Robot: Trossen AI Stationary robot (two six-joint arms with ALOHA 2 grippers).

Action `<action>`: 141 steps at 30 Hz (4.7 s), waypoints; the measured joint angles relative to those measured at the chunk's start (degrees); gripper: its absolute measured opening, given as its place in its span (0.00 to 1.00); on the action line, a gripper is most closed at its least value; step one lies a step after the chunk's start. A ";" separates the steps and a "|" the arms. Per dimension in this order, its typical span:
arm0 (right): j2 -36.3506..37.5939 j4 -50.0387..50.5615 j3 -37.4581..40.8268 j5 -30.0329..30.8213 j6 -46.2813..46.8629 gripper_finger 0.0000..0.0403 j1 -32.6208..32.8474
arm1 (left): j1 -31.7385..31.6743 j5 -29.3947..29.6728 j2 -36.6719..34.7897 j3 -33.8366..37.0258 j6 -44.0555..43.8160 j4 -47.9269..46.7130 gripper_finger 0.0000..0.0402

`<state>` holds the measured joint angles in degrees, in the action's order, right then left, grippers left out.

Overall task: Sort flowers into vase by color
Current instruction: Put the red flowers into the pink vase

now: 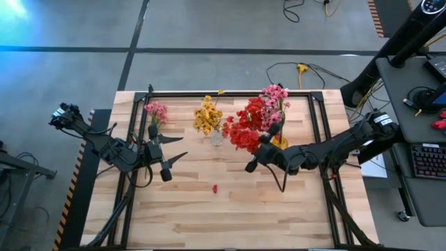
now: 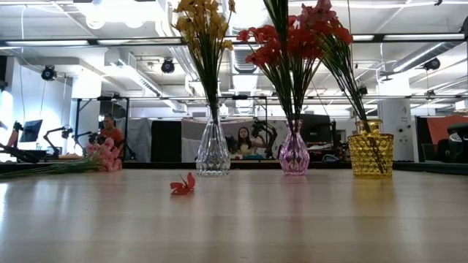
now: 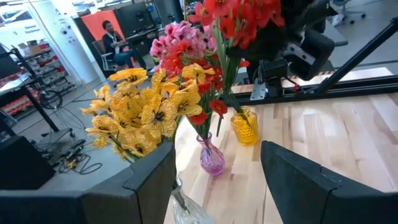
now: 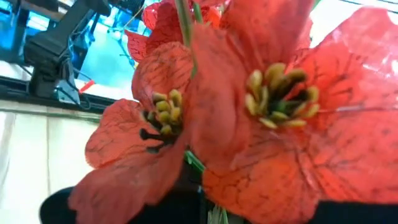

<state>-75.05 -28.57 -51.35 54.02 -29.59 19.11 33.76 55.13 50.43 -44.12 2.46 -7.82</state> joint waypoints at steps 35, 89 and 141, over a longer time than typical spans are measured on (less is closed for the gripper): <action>-0.04 -0.90 2.05 -3.23 -4.50 0.03 -3.30 | 0.00 0.02 0.02 0.00 0.00 -0.02 0.55; -0.04 -0.75 4.34 -4.31 -1.92 0.03 -4.92 | 0.02 0.02 0.03 0.00 0.02 -0.08 0.55; 0.37 0.34 3.93 6.34 9.00 0.55 -4.90 | 0.00 0.02 0.04 0.00 0.02 -0.13 0.55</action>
<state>-74.67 -28.24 -47.42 60.36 -20.59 14.22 33.76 55.16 50.48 -44.12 2.48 -7.94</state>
